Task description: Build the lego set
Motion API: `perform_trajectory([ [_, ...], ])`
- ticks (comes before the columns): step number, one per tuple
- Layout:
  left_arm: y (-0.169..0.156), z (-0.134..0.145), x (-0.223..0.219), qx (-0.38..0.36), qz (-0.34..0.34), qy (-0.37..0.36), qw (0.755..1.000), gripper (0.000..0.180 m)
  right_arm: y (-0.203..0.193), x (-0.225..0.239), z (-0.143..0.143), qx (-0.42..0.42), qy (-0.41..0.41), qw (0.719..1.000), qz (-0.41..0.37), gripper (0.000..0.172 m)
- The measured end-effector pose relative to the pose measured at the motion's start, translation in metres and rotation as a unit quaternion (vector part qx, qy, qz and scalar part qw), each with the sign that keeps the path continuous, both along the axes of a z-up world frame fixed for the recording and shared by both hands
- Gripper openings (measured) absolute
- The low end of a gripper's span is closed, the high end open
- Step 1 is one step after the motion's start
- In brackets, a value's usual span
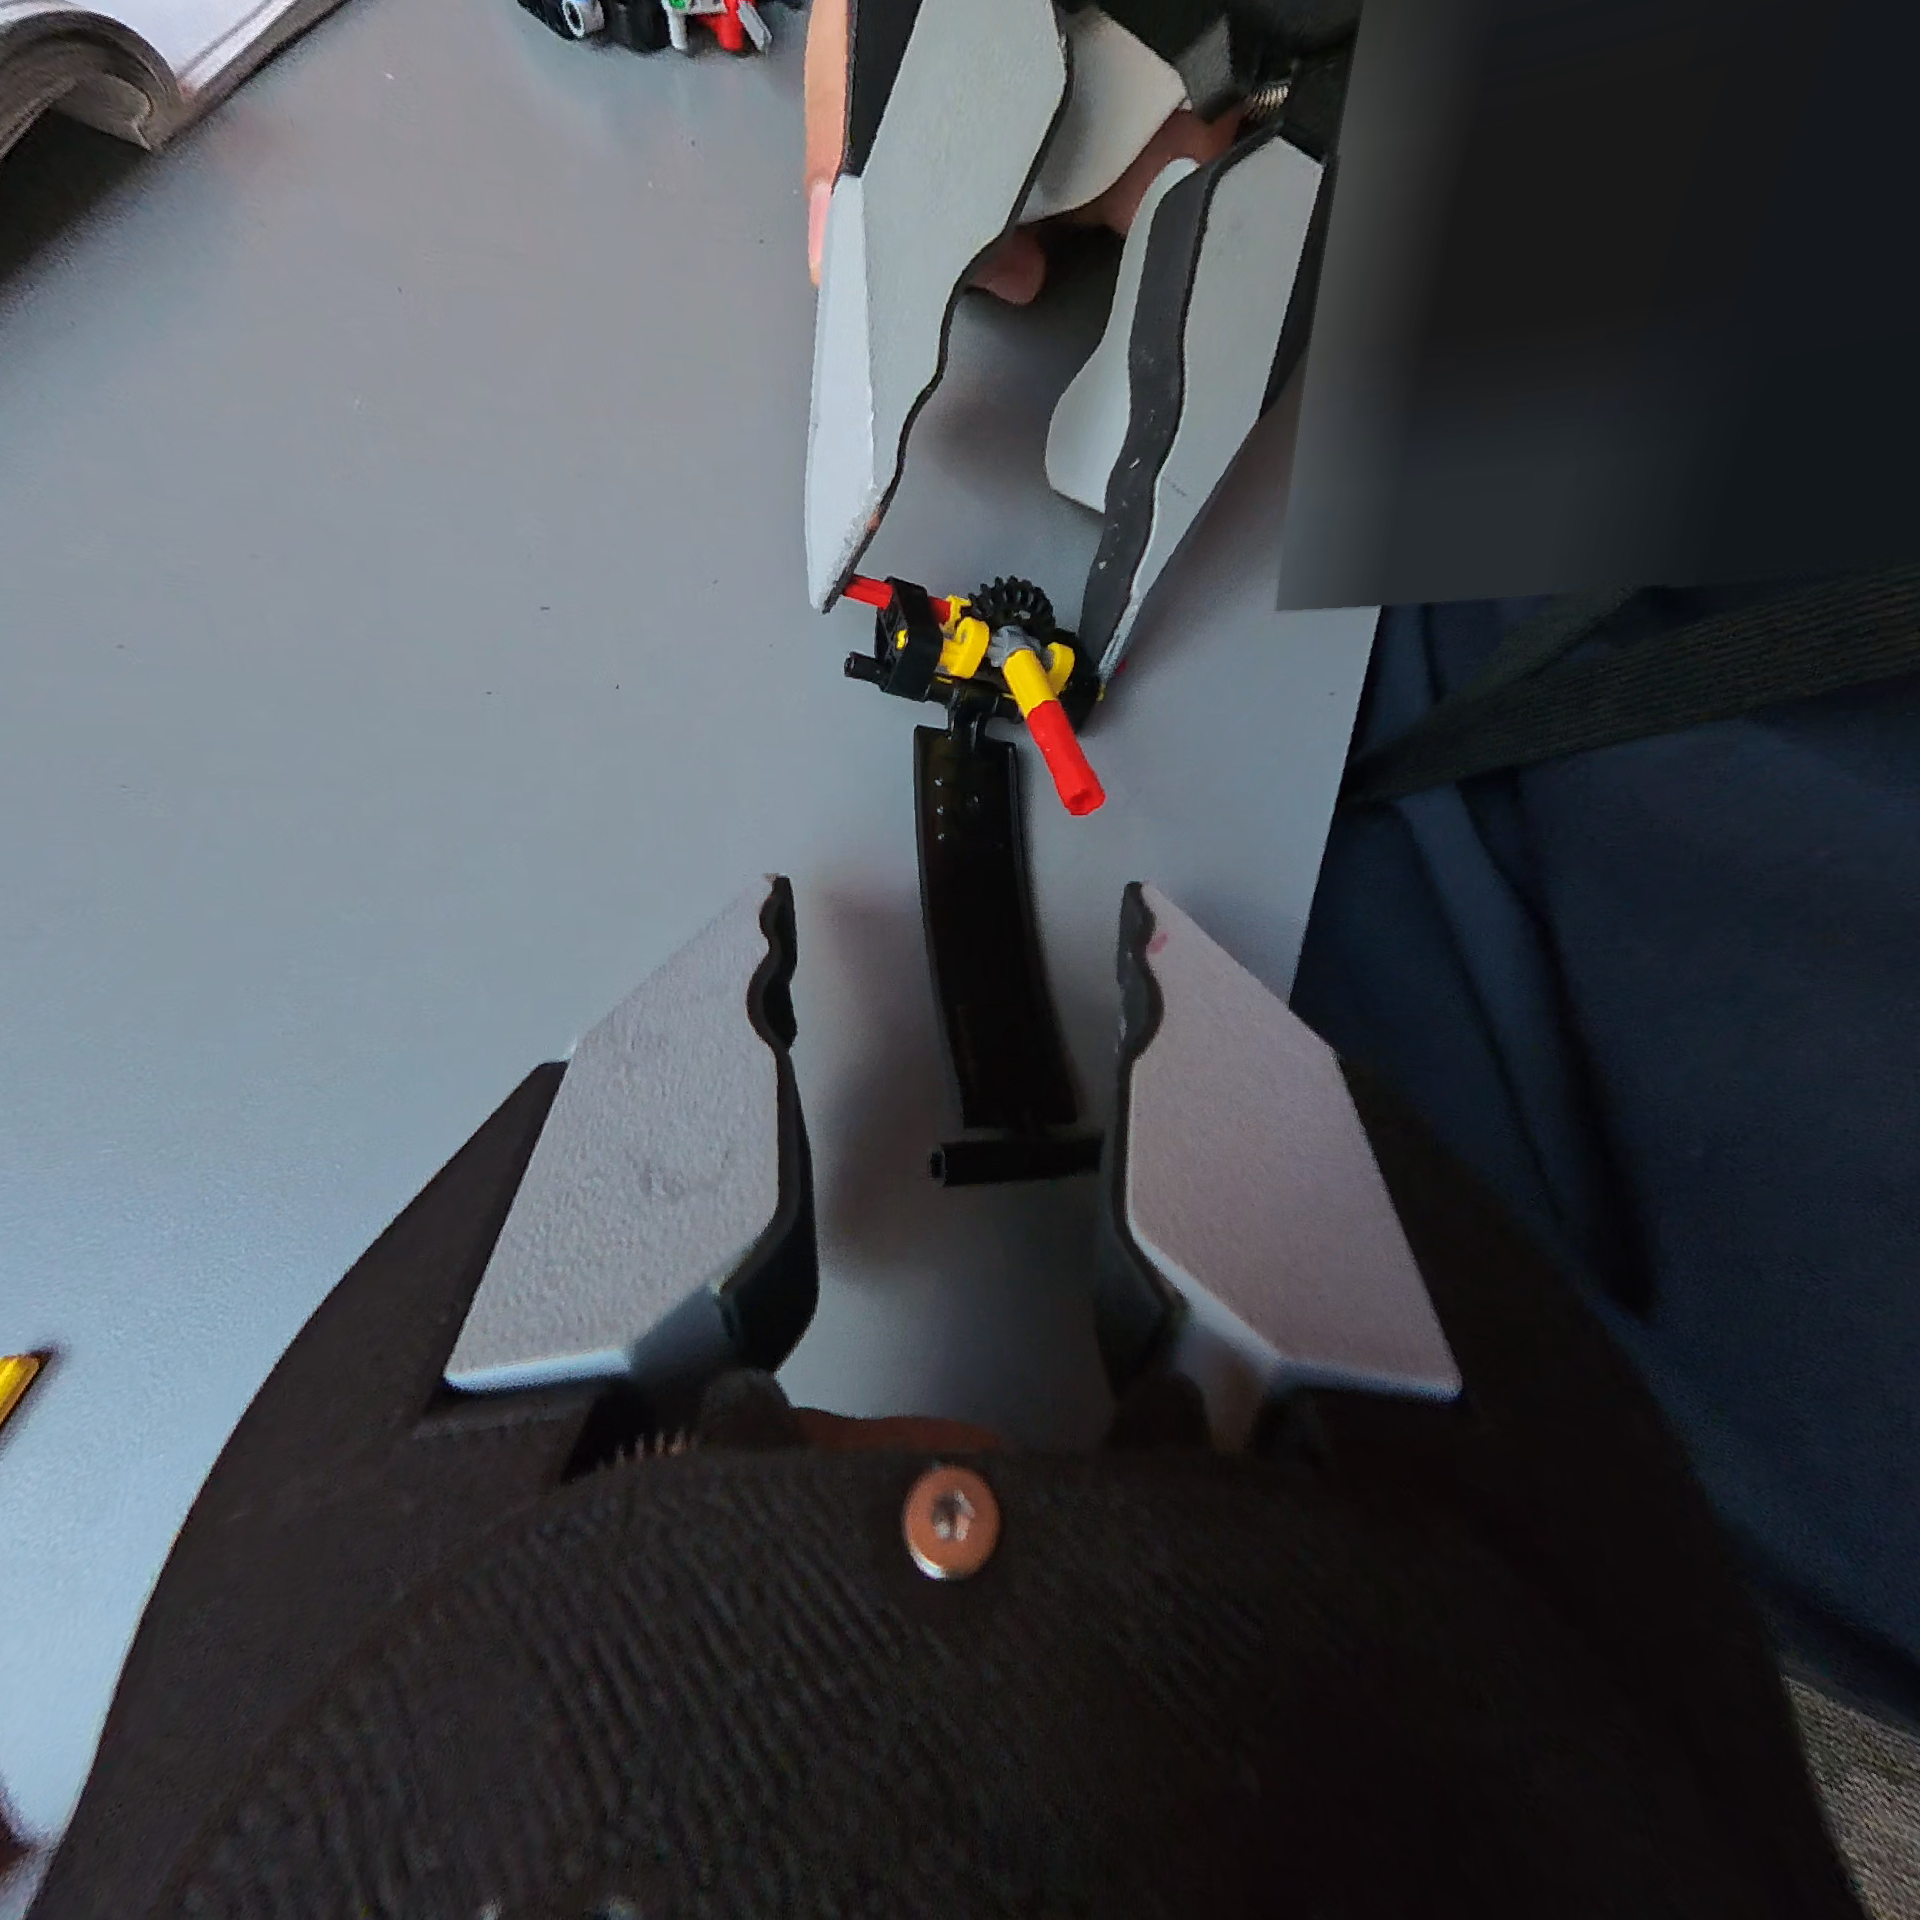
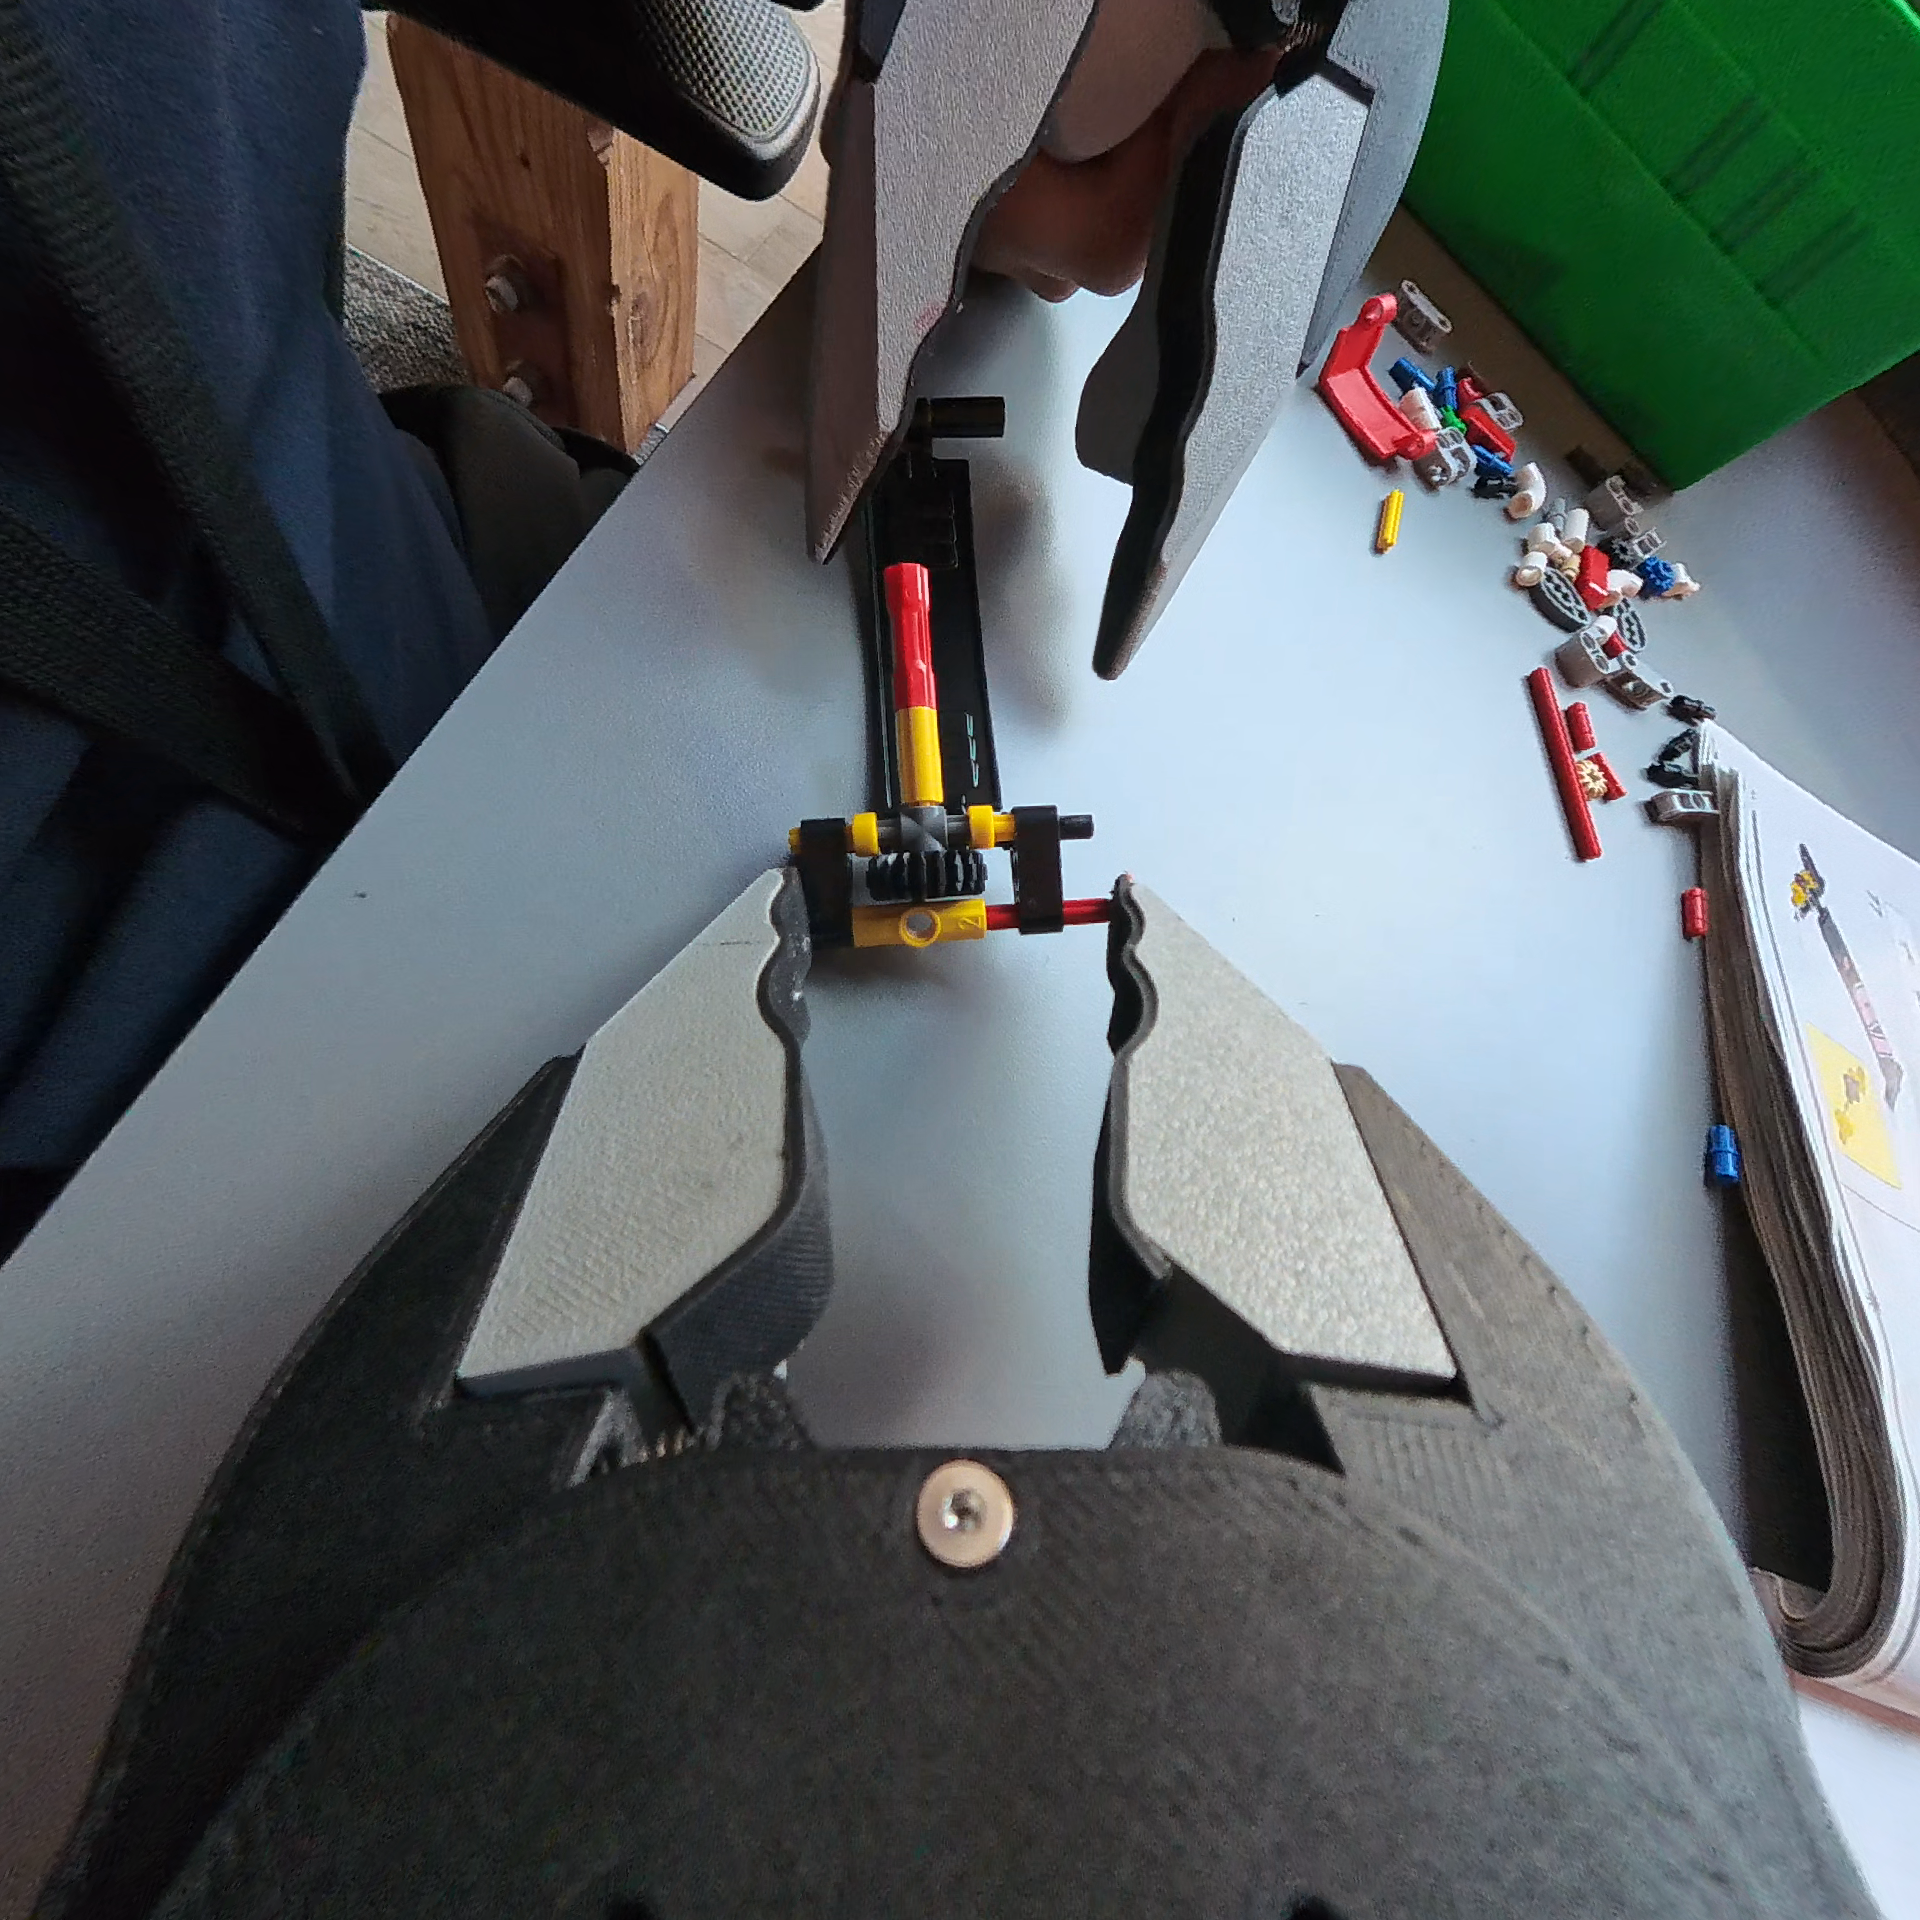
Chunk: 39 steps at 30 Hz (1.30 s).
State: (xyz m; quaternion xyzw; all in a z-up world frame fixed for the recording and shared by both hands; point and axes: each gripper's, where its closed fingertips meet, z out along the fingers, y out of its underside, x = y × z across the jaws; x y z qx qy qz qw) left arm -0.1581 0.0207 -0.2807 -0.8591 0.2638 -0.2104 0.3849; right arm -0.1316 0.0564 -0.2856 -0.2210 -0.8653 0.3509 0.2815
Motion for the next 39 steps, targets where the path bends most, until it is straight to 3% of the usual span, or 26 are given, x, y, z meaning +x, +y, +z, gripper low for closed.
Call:
perform_trajectory([
  [8,-0.003,-0.012,0.000,-0.011,-0.005,0.047,0.999,0.057,0.003,-0.003,-0.001,-0.007,-0.009,1.000,-0.009,0.057],
  [12,0.001,-0.012,-0.003,-0.011,0.007,0.050,0.999,0.040,0.009,-0.006,-0.006,-0.034,-0.057,0.997,-0.025,0.056],
  [16,0.002,-0.012,-0.005,-0.012,0.014,0.049,0.999,0.035,0.014,-0.005,-0.010,-0.070,-0.117,0.990,-0.038,0.056],
  [21,0.002,-0.013,-0.006,-0.006,0.016,0.059,0.998,0.034,0.014,-0.005,-0.010,-0.071,-0.118,0.990,-0.038,0.056],
  [39,0.006,-0.012,-0.009,-0.029,0.030,0.020,0.999,0.026,0.015,-0.004,-0.007,-0.139,-0.185,0.972,-0.032,0.056],
])
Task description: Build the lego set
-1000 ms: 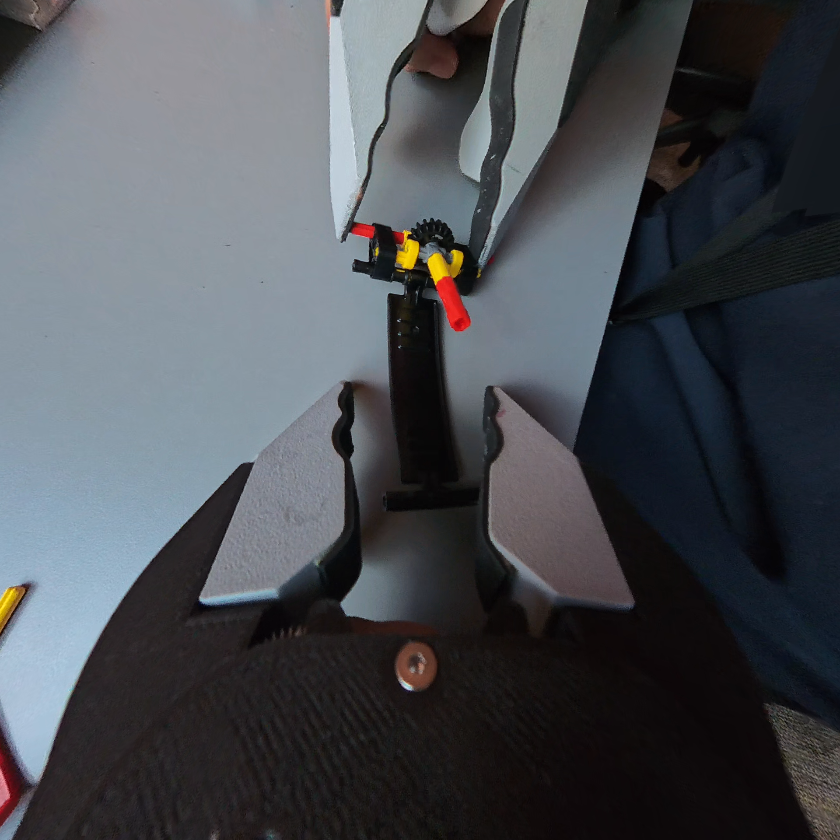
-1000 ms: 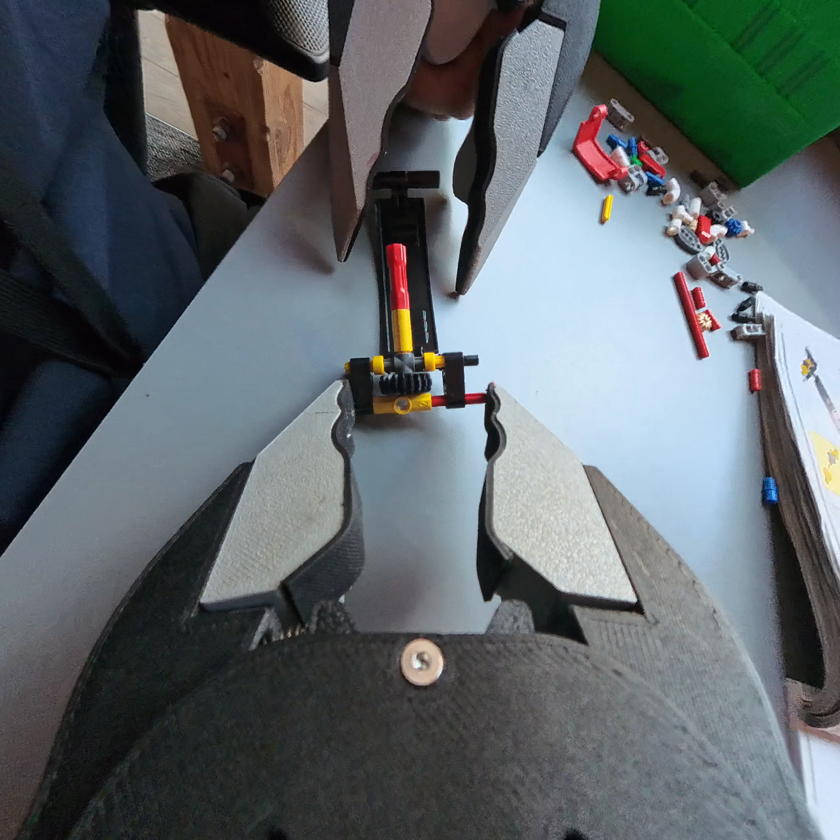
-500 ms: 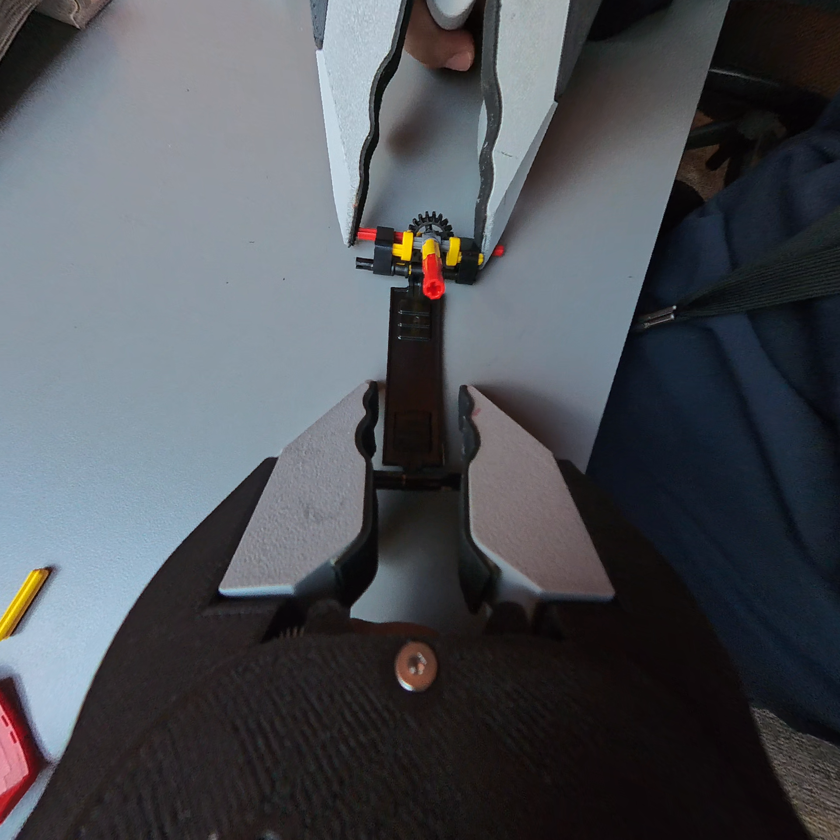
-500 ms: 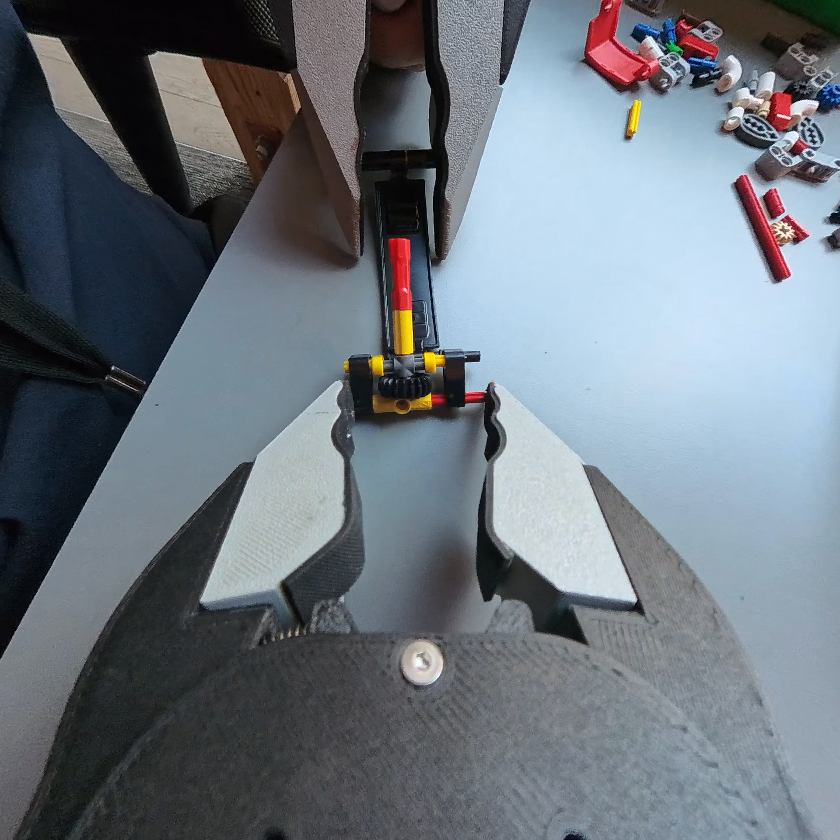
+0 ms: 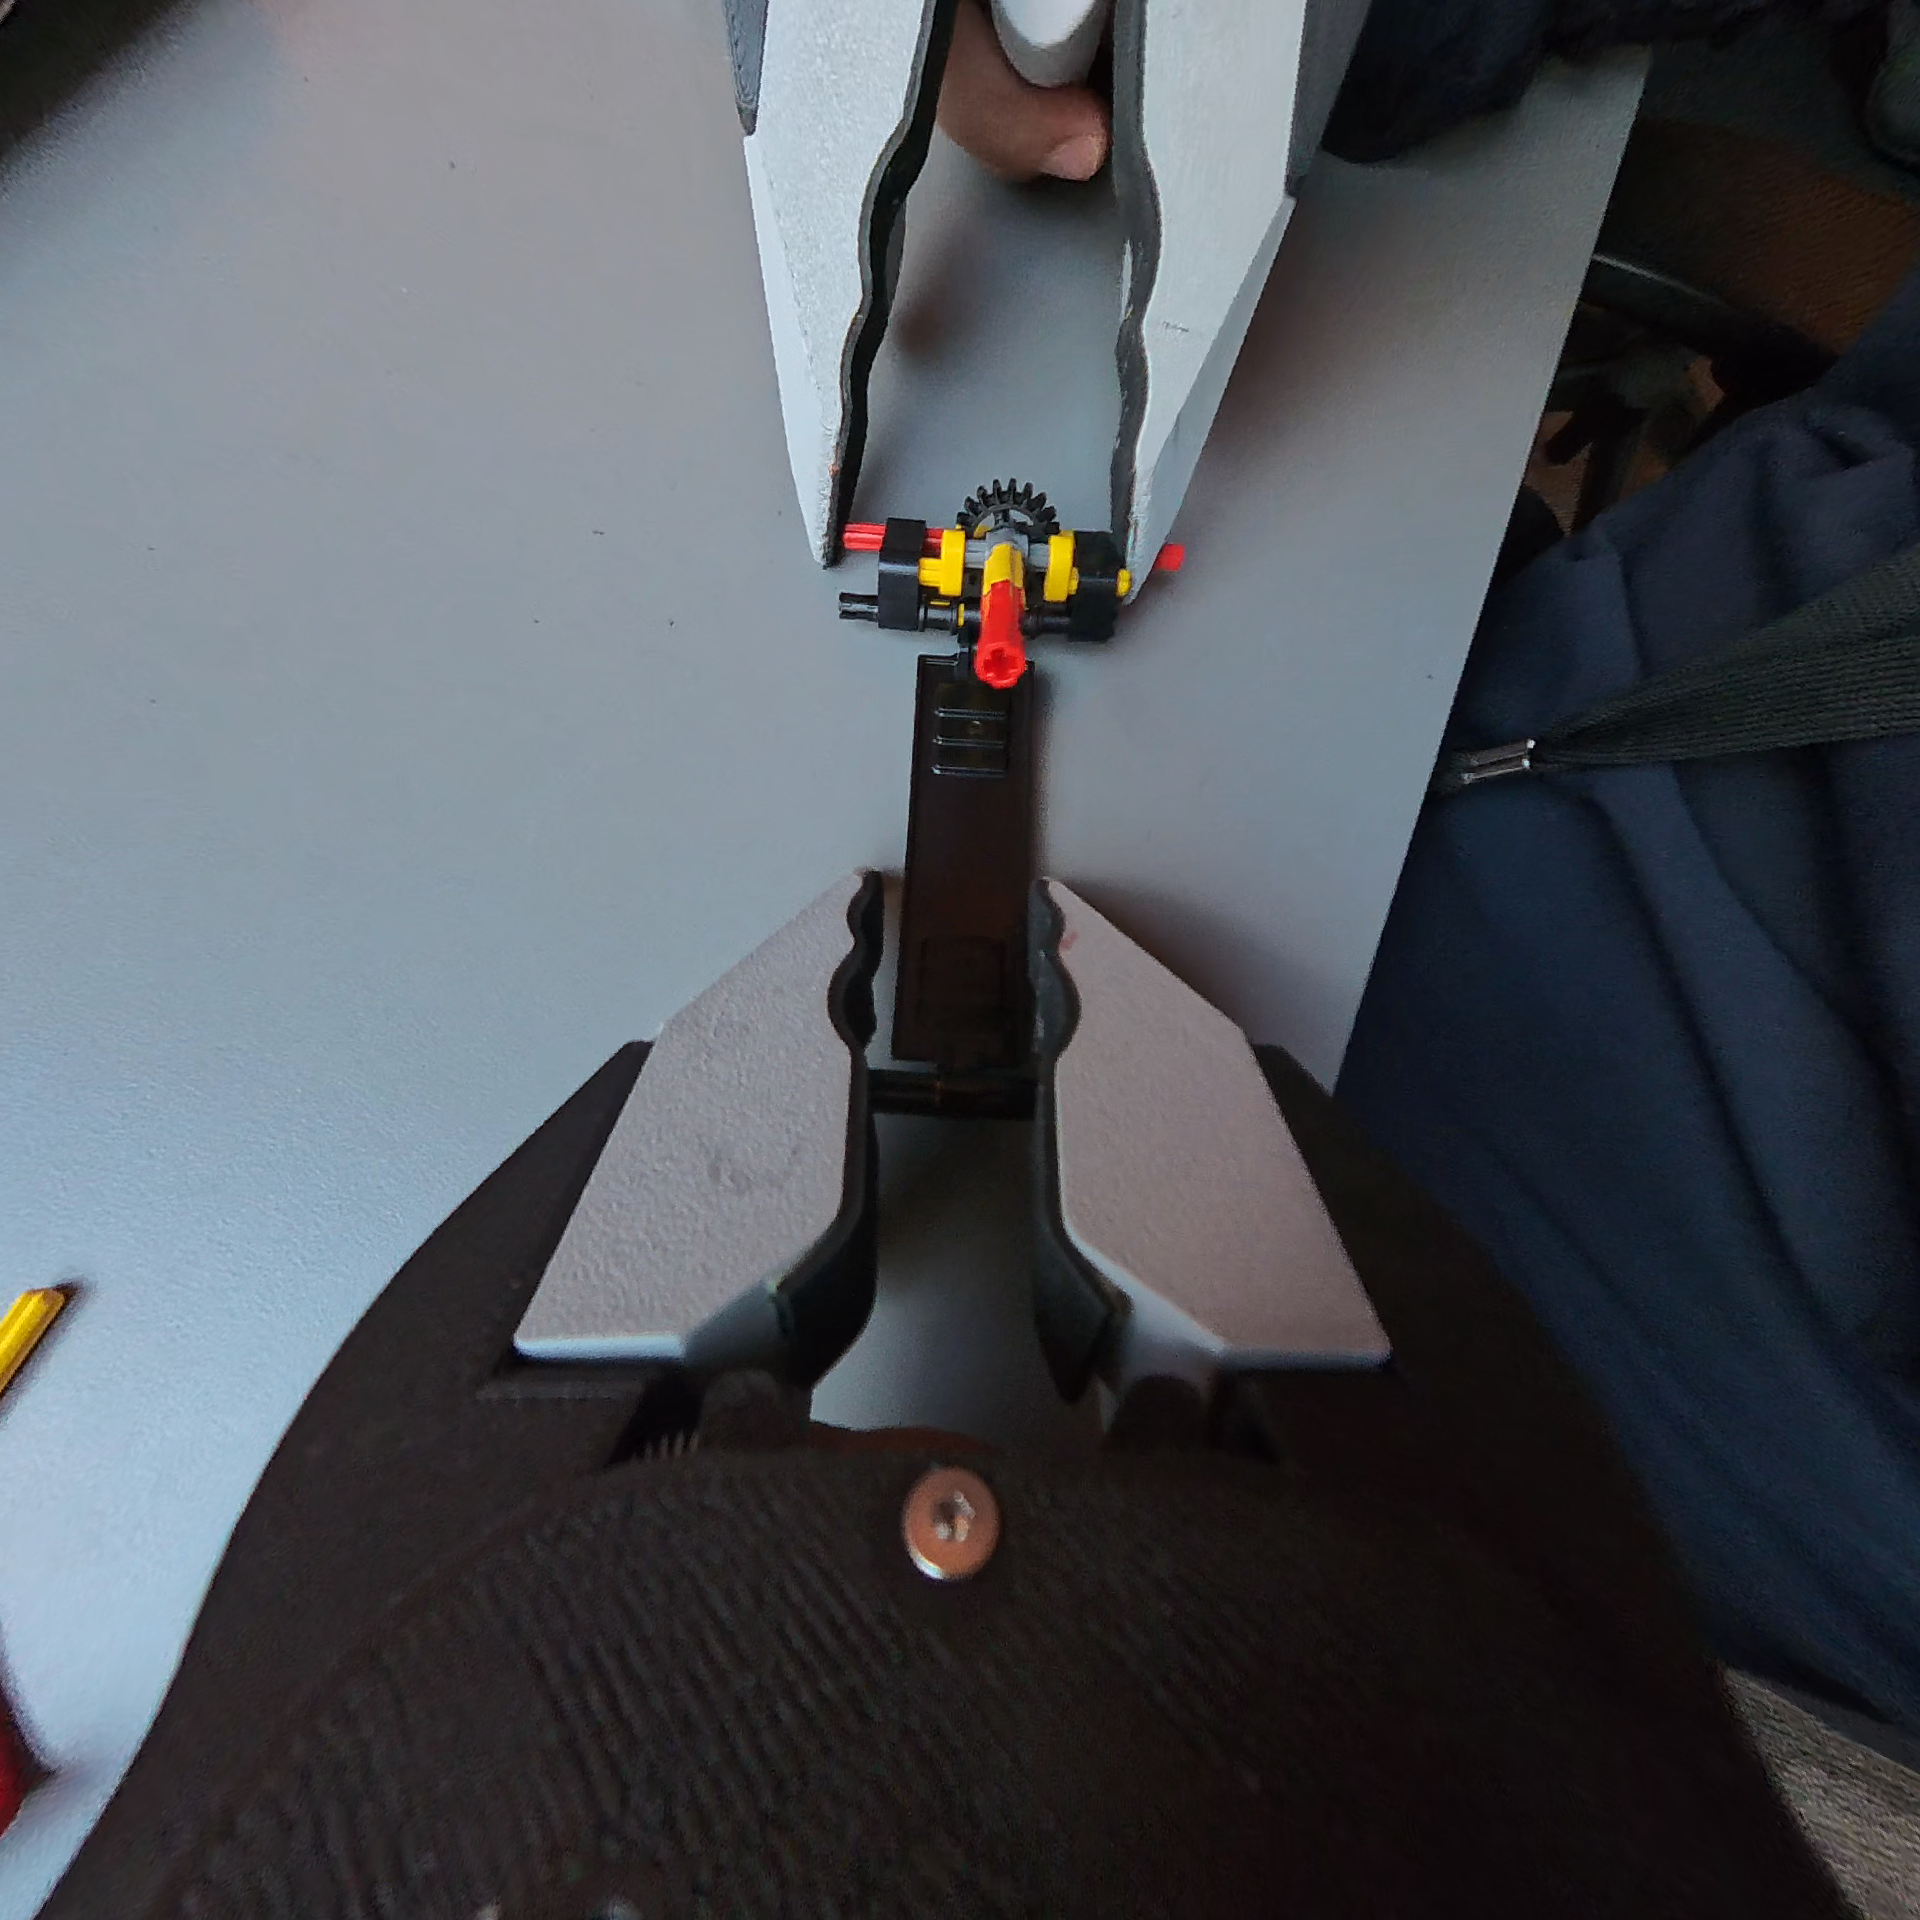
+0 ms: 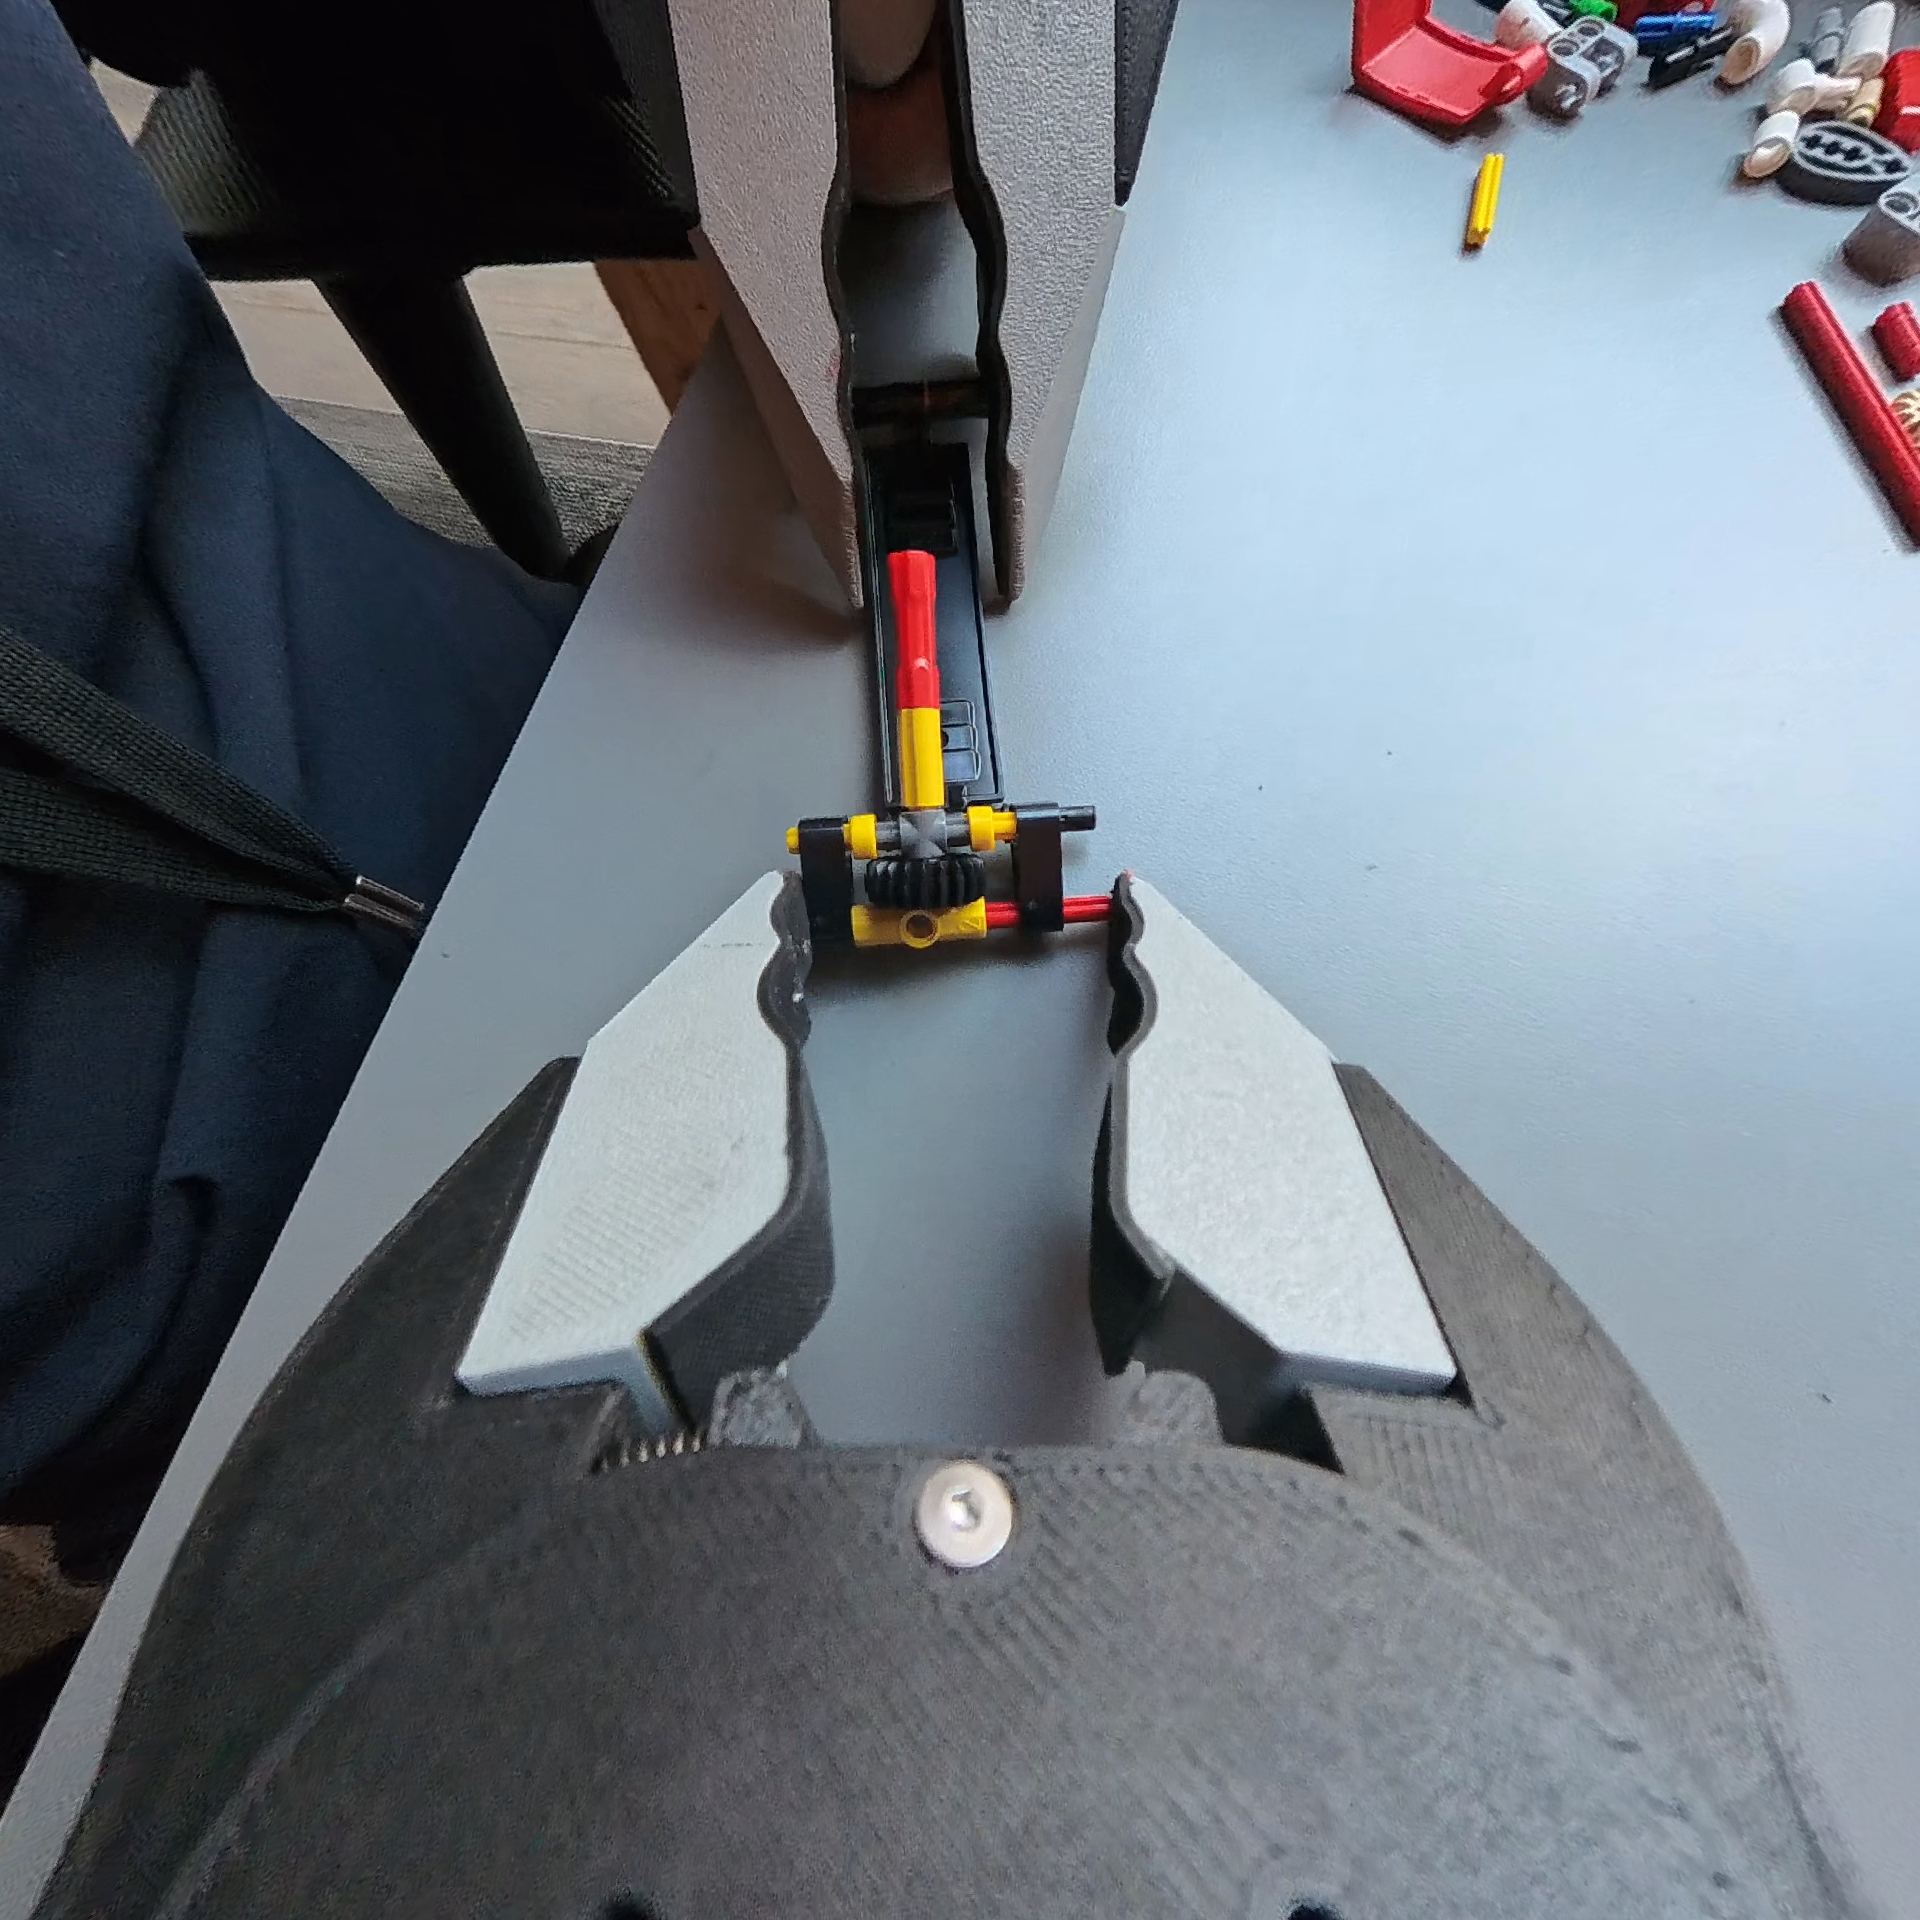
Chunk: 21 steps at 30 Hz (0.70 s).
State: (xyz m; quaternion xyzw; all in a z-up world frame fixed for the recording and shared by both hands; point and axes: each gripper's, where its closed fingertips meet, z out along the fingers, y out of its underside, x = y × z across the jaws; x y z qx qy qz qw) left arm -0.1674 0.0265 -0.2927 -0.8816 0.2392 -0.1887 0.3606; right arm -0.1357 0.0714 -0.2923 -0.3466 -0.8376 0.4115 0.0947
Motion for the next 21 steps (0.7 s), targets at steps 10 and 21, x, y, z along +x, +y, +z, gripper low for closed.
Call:
perform_trajectory([
  [10,0.000,0.000,-0.001,-0.007,0.002,-0.013,1.000,0.024,0.000,0.001,0.002,-0.019,-0.014,1.000,0.001,0.056],
  [21,0.012,0.005,-0.013,0.011,0.038,-0.014,0.999,0.048,0.010,-0.007,0.016,-0.124,-0.058,0.990,-0.034,0.056],
])
